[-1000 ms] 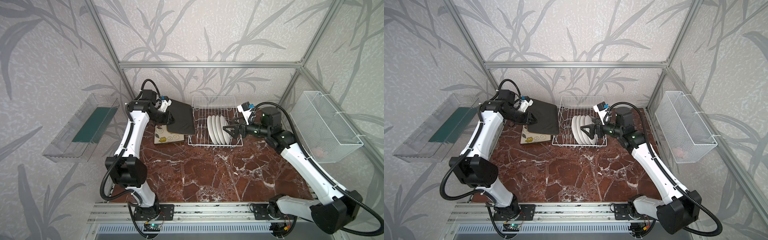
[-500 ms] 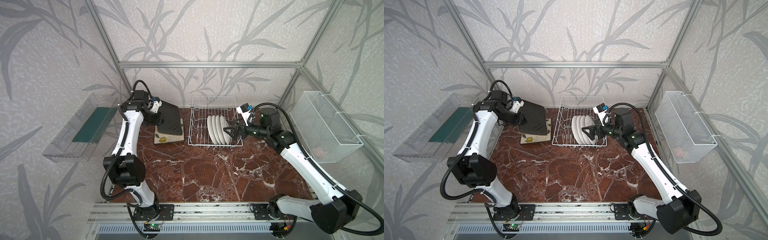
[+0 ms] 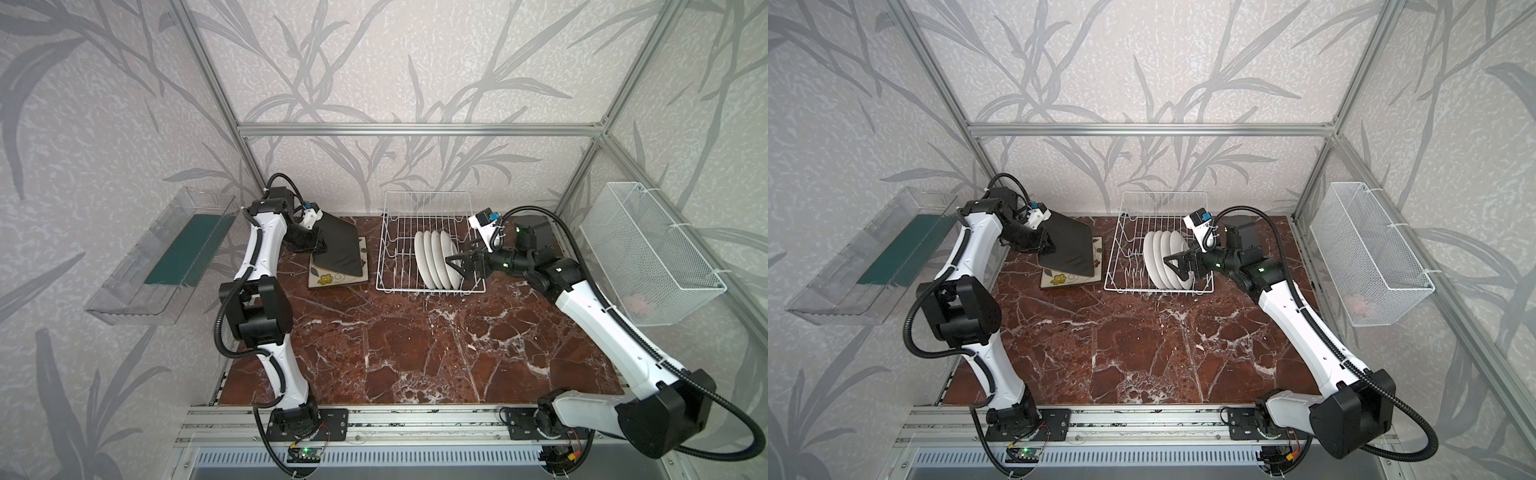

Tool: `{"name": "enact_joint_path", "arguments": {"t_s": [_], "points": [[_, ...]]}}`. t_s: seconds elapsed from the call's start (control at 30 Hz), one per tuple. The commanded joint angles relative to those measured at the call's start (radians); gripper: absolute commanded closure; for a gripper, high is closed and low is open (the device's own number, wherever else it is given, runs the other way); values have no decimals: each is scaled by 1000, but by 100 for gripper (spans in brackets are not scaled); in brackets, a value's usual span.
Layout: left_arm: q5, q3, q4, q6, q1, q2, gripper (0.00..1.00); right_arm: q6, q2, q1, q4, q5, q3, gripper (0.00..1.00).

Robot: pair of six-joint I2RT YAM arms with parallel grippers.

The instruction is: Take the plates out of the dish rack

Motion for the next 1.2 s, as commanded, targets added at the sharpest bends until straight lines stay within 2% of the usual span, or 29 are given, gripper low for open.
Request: {"name": "enact_joint_path", "arguments": {"t_s": [0.0,0.13,0.5,0.87,1.17], "points": [[146,94,-34,71,12,19,100,3,10,5,-1,-12,31,1],[189,112,-44,79,31,71,100,4,13,4,3,-4,30,1],[204,145,-64,90,53,146,100,9,40,4,15,3,18,1],[352,171,-85,119,103,225,100,22,62,4,24,-6,20,1],[371,160,-85,144,106,253,97,22,71,5,14,14,28,1]]}}
